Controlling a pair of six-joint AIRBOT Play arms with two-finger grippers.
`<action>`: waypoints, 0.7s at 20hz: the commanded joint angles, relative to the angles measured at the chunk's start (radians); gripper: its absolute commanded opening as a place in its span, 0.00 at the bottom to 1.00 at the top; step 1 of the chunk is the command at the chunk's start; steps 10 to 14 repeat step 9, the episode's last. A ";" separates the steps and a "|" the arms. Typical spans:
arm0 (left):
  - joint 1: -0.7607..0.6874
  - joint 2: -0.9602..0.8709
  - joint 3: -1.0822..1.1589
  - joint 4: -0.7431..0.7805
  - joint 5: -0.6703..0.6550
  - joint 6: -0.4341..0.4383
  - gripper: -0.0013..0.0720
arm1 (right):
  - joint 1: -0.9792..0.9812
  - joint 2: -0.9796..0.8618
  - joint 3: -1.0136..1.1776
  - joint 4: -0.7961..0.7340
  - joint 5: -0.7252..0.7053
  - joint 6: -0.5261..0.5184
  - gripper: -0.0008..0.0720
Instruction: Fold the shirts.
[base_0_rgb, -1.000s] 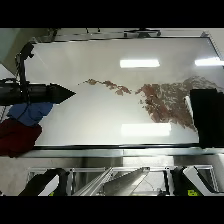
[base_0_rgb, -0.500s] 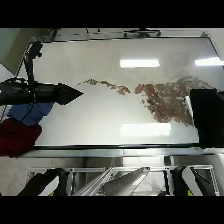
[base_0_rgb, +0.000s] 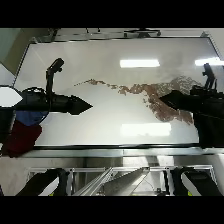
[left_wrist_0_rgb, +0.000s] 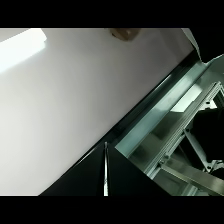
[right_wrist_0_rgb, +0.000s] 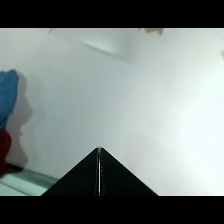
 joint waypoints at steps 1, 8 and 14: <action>0.025 0.001 -0.020 0.005 -0.003 0.002 0.06 | 0.059 -0.022 -0.017 0.028 -0.035 -0.006 0.04; 0.138 0.001 -0.020 0.003 -0.014 0.001 0.06 | 0.059 -0.041 -0.017 0.029 -0.035 -0.006 0.04; 0.145 0.001 -0.020 0.003 -0.015 0.001 0.06 | 0.059 -0.041 -0.017 0.029 -0.035 -0.006 0.04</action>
